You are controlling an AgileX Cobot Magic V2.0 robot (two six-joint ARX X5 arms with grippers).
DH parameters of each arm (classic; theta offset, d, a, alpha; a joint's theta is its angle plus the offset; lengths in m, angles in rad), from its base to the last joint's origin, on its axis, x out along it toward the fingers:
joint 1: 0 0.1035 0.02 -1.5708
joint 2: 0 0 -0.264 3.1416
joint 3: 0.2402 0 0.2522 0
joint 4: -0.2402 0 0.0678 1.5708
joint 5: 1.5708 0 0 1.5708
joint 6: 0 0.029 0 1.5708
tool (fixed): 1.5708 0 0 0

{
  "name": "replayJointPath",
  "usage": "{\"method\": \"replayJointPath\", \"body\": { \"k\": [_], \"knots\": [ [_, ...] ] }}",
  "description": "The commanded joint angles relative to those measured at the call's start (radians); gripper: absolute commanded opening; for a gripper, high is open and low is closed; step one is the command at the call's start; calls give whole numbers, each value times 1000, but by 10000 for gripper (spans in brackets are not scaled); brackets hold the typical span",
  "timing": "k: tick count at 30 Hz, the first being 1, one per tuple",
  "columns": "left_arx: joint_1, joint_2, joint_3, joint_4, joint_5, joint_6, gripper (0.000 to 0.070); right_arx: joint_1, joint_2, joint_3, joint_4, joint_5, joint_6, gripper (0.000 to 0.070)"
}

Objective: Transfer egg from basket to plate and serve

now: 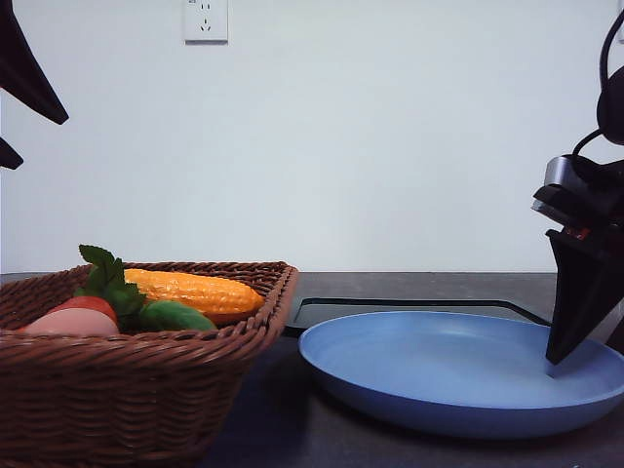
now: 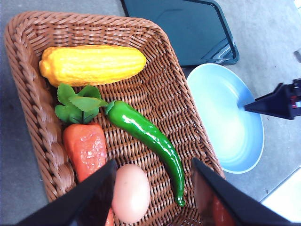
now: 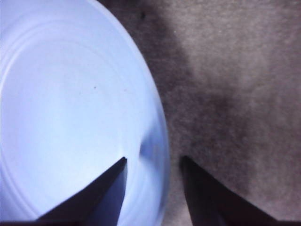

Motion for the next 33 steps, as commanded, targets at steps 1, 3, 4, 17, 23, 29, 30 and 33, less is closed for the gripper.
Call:
{"method": "replayJointPath", "body": {
  "k": [1, 3, 4, 17, 23, 29, 30, 33],
  "knots": [
    [-3, 7, 16, 7, 2, -2, 325, 6, 27, 2, 9, 1, 24, 162],
    [-3, 7, 16, 7, 2, -2, 325, 6, 29, 2, 10, 3, 30, 92],
    [-3, 7, 16, 7, 2, -2, 325, 5, 29, 2, 10, 5, 30, 63],
    [-23, 7, 16, 5, 40, -2, 430, 1, -102, 2, -59, 19, 34, 0],
    [-105, 10, 17, 2, 15, -4, 430, -29, -272, 3, -129, 80, 41, 0],
    [-258, 74, 52, -70, -196, -18, 430, -88, -435, 3, -152, 95, 54, 0],
    [-283, 89, 58, -76, -229, -18, 430, -99, -456, 3, -152, 94, 57, 0],
    [-355, 141, 69, -77, -321, -18, 430, -127, -511, 3, -153, 94, 59, 0]
  ]
}}
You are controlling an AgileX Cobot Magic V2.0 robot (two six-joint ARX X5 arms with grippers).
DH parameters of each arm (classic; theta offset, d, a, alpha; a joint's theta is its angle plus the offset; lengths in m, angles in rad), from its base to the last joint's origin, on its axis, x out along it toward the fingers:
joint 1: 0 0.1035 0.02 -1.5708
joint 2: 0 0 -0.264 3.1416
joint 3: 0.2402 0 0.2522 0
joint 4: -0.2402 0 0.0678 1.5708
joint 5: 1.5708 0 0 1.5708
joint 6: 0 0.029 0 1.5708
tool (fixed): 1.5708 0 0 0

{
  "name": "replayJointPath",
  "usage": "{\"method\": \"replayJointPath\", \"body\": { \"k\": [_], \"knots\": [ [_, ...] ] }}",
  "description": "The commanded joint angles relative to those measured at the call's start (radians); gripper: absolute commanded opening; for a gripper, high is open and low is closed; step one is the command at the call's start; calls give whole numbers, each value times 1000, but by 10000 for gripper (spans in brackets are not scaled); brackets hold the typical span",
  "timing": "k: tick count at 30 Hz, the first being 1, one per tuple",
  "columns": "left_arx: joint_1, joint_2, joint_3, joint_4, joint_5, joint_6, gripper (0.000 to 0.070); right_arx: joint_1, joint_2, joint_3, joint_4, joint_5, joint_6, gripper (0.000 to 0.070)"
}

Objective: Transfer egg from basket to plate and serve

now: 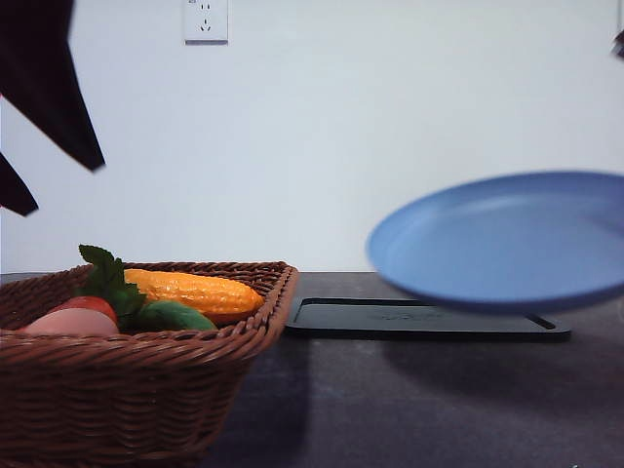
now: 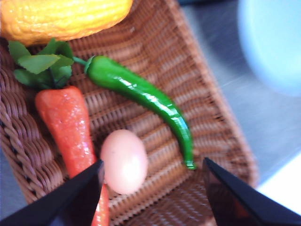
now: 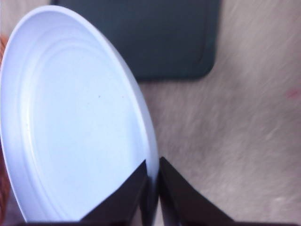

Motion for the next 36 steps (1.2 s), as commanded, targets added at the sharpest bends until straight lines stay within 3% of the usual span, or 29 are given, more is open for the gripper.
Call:
{"method": "replayJointPath", "body": {
  "k": [1, 10, 29, 36],
  "knots": [
    [-36, 36, 22, 4, -51, -1, 429, -12, -17, 3, 6, -1, 14, 0],
    [-125, 220, 30, 16, -172, -4, 429, -50, -76, 3, -12, -2, 14, 0],
    [-129, 400, 30, 74, -173, 10, 425, -50, -76, 3, -20, -5, 13, 0],
    [-129, 402, 30, 55, -173, 12, 323, -50, -76, 3, -20, -5, 13, 0]
  ]
}}
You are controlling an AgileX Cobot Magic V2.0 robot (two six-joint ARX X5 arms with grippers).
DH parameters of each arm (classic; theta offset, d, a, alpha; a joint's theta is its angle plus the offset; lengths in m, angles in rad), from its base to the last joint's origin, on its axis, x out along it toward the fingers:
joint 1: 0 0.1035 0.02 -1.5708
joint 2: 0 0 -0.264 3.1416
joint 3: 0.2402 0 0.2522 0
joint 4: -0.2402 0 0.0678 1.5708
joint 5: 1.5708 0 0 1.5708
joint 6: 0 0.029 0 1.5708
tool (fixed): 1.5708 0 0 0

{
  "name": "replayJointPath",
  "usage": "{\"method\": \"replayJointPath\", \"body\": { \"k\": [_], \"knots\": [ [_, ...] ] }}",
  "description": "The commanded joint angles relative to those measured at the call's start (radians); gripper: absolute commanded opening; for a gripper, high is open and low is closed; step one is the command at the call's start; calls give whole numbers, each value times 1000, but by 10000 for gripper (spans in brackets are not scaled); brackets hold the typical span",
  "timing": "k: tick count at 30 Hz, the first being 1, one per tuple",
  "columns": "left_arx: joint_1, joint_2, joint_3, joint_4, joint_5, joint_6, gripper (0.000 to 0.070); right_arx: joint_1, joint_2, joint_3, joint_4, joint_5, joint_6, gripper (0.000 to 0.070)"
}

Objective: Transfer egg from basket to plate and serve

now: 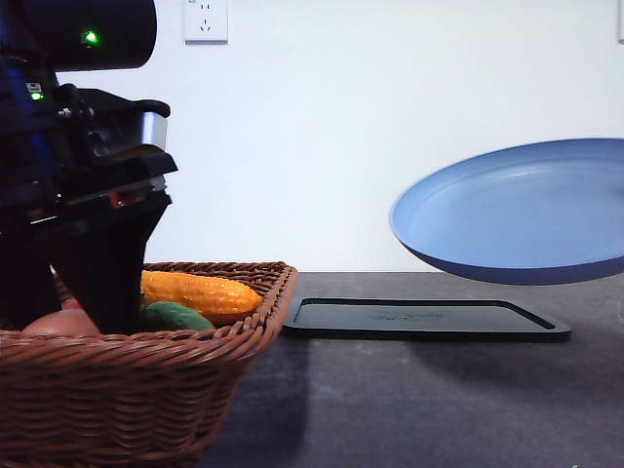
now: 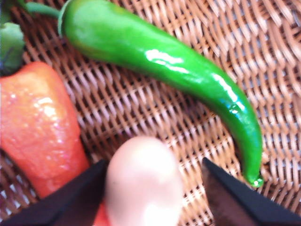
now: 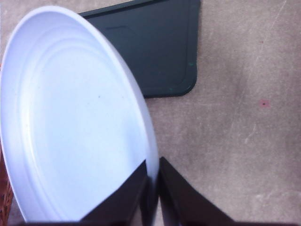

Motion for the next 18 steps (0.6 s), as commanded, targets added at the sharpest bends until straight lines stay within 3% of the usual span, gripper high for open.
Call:
{"method": "replayJointPath", "body": {
  "k": [1, 12, 18],
  "knots": [
    [-5, 21, 9, -20, -8, 16, 308, -1, 3, 3, 12, -4, 13, 0],
    [-5, 21, 10, -33, -7, 36, 207, -1, 3, 3, 13, -8, 13, 0],
    [-5, 9, 67, -65, -7, 36, 198, -1, 3, 3, 13, -38, 13, 0]
  ]
}}
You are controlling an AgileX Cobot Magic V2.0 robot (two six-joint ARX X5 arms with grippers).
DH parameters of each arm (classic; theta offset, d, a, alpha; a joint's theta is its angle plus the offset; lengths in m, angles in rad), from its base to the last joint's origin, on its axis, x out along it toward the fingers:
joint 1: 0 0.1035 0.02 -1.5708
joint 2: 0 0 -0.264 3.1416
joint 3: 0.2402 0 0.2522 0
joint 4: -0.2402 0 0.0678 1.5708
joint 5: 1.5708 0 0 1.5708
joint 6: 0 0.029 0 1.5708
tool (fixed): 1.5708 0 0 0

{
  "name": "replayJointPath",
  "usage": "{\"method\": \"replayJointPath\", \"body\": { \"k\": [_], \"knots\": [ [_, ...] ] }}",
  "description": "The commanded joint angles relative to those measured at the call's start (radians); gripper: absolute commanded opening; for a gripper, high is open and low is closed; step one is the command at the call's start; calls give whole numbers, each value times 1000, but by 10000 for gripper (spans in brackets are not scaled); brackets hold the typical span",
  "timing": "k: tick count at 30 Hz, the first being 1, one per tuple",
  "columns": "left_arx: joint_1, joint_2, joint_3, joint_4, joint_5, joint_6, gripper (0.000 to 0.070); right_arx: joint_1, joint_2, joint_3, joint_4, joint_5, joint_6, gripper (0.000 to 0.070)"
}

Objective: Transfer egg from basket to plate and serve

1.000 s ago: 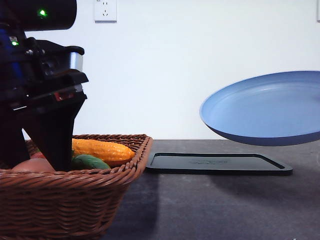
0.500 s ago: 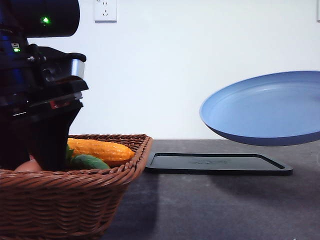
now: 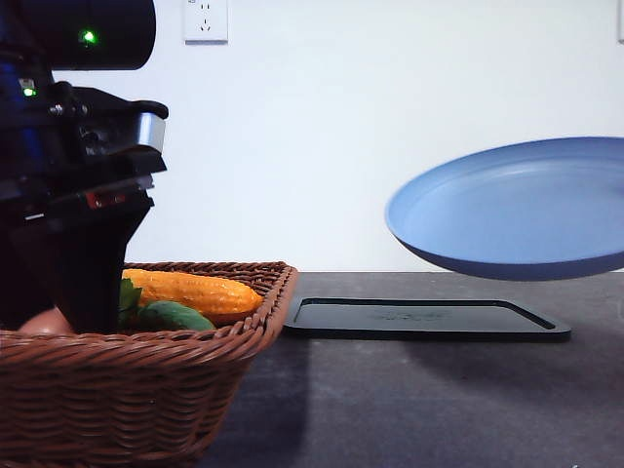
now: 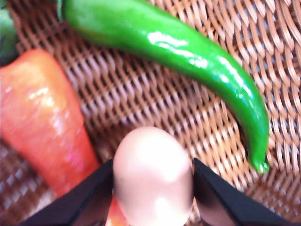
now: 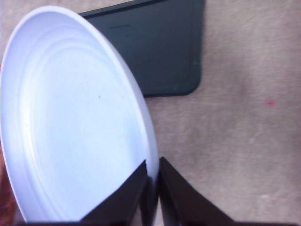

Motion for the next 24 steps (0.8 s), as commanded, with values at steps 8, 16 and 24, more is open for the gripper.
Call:
{"method": "replayJointPath", "body": {
  "k": [8, 16, 24],
  "knots": [
    [-18, -37, 258, -19, 78, 10, 186, 0, 26, 5, 5, -125, 47, 0],
    [-149, -37, 413, 33, 124, 10, 186, 71, 151, 25, -10, -245, 47, 0],
    [-282, 21, 413, 99, 117, 10, 186, 212, 231, 50, 14, -264, 46, 0]
  ]
}}
